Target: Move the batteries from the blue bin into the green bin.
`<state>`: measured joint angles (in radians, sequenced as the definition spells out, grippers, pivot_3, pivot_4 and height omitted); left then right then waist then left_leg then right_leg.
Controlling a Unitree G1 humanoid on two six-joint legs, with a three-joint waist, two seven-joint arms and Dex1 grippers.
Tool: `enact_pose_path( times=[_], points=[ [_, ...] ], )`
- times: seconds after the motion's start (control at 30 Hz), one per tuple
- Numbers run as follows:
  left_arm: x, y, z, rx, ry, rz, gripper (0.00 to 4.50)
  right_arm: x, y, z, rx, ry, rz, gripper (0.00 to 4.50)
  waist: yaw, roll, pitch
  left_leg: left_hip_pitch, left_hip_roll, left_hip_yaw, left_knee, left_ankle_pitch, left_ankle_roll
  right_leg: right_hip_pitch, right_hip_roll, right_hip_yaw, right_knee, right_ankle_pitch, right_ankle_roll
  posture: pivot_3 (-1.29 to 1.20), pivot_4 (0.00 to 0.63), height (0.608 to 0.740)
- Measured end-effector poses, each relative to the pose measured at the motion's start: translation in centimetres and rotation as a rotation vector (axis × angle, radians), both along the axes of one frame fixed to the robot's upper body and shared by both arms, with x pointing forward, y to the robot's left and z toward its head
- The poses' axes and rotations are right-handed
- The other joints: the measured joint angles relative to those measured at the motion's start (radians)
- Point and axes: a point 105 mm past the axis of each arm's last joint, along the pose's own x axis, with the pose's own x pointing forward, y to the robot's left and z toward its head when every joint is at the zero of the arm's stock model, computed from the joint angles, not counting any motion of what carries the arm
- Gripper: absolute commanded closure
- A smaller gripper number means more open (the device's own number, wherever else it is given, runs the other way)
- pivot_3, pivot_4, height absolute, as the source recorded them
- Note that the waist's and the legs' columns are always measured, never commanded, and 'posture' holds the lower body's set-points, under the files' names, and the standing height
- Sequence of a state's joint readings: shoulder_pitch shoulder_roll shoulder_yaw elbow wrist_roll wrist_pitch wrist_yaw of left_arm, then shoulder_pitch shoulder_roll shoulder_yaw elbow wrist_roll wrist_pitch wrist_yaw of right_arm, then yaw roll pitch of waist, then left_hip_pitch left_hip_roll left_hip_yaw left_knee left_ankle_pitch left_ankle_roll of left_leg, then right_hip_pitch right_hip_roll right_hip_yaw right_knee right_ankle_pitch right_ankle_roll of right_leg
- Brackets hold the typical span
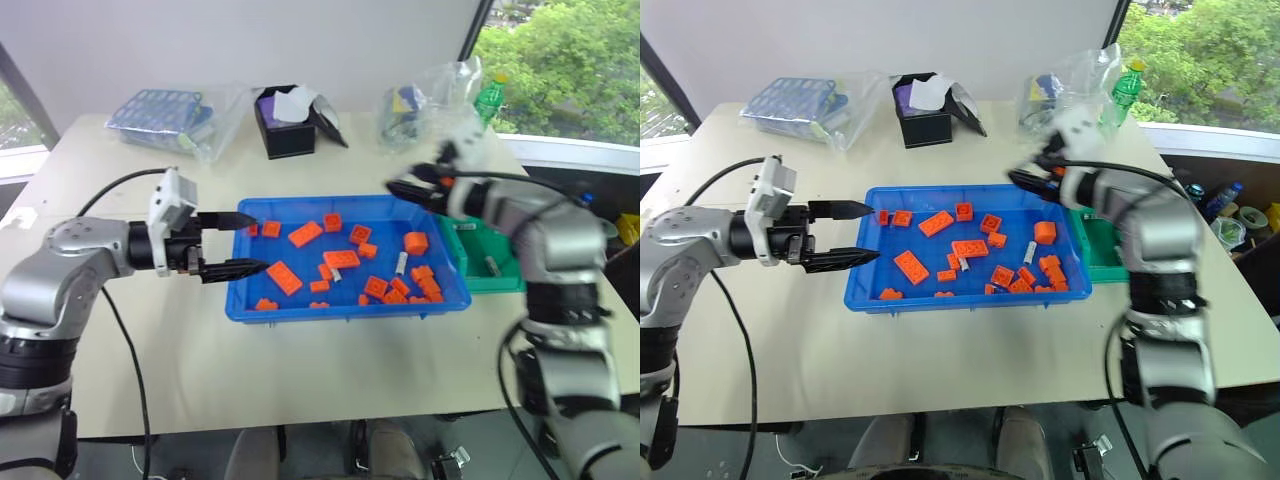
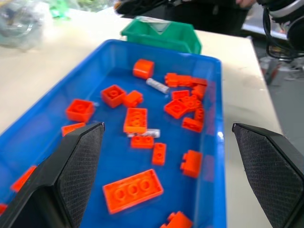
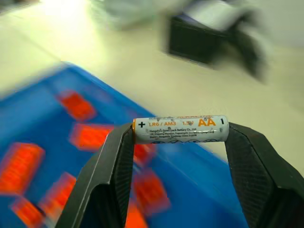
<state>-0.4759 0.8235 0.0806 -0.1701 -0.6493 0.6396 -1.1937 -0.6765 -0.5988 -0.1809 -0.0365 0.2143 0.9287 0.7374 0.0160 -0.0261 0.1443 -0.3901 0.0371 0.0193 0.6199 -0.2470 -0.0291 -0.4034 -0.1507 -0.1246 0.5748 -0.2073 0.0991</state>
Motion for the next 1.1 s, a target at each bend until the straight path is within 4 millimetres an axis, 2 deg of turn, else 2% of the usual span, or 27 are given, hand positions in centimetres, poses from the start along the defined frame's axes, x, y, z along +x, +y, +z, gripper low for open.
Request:
enact_pose_path(
  times=[0.07, 0.13, 0.27, 0.4, 0.43, 0.57, 0.6, 0.67, 0.73, 0.8, 0.9, 0.97, 1.1],
  points=[
    [0.1, -0.4, -0.1, -0.001, 0.003, -0.018, 0.00, -1.2, -3.4, -1.6, 0.002, 0.058, -0.114, 2.26, -0.002, 0.000, 0.000, 0.000, 0.000, 0.001, 0.001, 0.000, 0.000, 0.000, 0.000, 0.000, -0.001, 0.000, 0.000, 0.00, 0.150, 0.716],
    [0.1, -0.8, -0.2, -0.003, 0.002, -0.033, 0.00, -2.4, -5.3, -3.2, -0.007, 0.104, -0.177, 2.26, -0.008, 0.001, 0.000, 0.001, 0.002, 0.002, 0.001, 0.000, 0.000, -0.001, 0.000, 0.000, -0.001, 0.000, 0.000, 0.00, 0.150, 0.716],
    [0.2, -1.1, 0.2, -0.006, -0.013, -0.058, 0.00, -3.6, -6.7, -4.5, -0.013, 0.133, -0.224, 2.26, -0.018, 0.001, 0.000, 0.002, 0.004, 0.003, 0.000, 0.000, 0.000, -0.001, 0.001, 0.000, 0.000, 0.000, 0.000, 0.00, 0.150, 0.716],
    [0.3, -1.2, -0.2, -0.004, 0.003, -0.061, 0.00, -3.5, -7.2, -4.7, -0.012, 0.125, -0.258, 0.24, -0.017, 0.001, 0.000, 0.001, 0.003, 0.003, 0.001, 0.000, 0.000, -0.001, 0.001, 0.000, -0.002, 0.000, 0.000, 0.00, 0.150, 0.716],
    [0.2, -1.2, -0.2, -0.003, 0.005, -0.064, 0.00, -3.3, -7.2, -4.6, -0.018, 0.114, -0.261, 0.08, -0.014, 0.001, 0.000, 0.001, 0.003, 0.003, 0.001, 0.000, 0.000, -0.001, 0.001, 0.000, -0.002, 0.000, 0.000, 0.00, 0.150, 0.716],
    [0.2, -1.2, -0.2, -0.003, 0.006, -0.066, 0.00, -2.5, -6.7, -2.9, -0.030, 0.045, -0.229, 0.08, -0.008, 0.003, 0.001, 0.000, 0.003, 0.004, 0.001, 0.000, 0.000, -0.001, 0.001, 0.000, -0.005, 0.000, 0.000, 0.00, 0.150, 0.716],
    [0.2, -1.2, -0.2, -0.002, 0.005, -0.066, 0.00, -2.3, -6.2, -2.2, -0.031, 0.025, -0.203, 0.08, -0.007, 0.003, 0.001, 0.000, 0.003, 0.004, 0.001, 0.000, 0.000, -0.001, 0.001, 0.000, -0.005, 0.000, 0.000, 0.00, 0.150, 0.716],
    [0.2, -1.2, -0.2, -0.002, 0.005, -0.066, 0.00, -2.1, -4.1, -0.4, -0.016, -0.029, -0.101, 0.08, -0.006, 0.003, 0.001, 0.000, 0.003, 0.004, 0.001, 0.000, 0.000, -0.001, 0.001, 0.000, -0.005, 0.000, 0.000, 0.00, 0.150, 0.716],
    [0.2, -1.2, -0.2, -0.001, 0.005, -0.066, 0.00, -2.4, -0.5, 1.5, -0.006, -0.080, 0.067, 0.08, -0.007, 0.002, 0.001, 0.000, 0.004, 0.003, 0.001, 0.000, 0.000, -0.001, 0.001, 0.000, -0.005, 0.000, 0.000, 0.00, 0.150, 0.716],
    [0.1, -1.1, -0.2, 0.004, 0.006, -0.064, 0.00, -2.9, 3.3, 1.9, -0.017, -0.072, 0.271, 0.08, -0.008, 0.002, 0.001, 0.000, 0.004, 0.003, 0.001, 0.000, 0.000, -0.001, 0.002, 0.000, -0.005, 0.000, 0.000, 0.00, 0.150, 0.716],
    [0.0, -1.1, -0.1, 0.013, 0.002, -0.070, 0.00, -3.9, 8.2, 0.7, -0.079, -0.013, 0.573, 0.08, -0.009, 0.002, 0.001, 0.000, 0.004, 0.004, 0.001, 0.000, 0.000, -0.001, 0.002, 0.000, -0.006, 0.000, 0.000, 0.00, 0.150, 0.716],
    [-0.1, -0.9, -0.1, 0.025, 0.001, -0.069, 0.00, -3.5, 10.2, -0.7, -0.130, 0.038, 0.722, 0.08, -0.007, 0.002, 0.002, 0.000, 0.004, 0.004, 0.001, 0.000, 0.000, -0.003, 0.002, 0.000, -0.007, 0.000, 0.000, 0.00, 0.150, 0.716],
    [-0.3, -0.9, 0.1, 0.028, -0.011, -0.070, 0.00, -1.4, 11.9, -3.5, -0.228, 0.113, 0.843, 0.08, -0.005, 0.002, 0.002, -0.001, 0.004, 0.004, 0.003, 0.000, 0.000, -0.002, 0.002, 0.000, -0.007, 0.000, 0.000, 0.00, 0.150, 0.716]
  ],
)
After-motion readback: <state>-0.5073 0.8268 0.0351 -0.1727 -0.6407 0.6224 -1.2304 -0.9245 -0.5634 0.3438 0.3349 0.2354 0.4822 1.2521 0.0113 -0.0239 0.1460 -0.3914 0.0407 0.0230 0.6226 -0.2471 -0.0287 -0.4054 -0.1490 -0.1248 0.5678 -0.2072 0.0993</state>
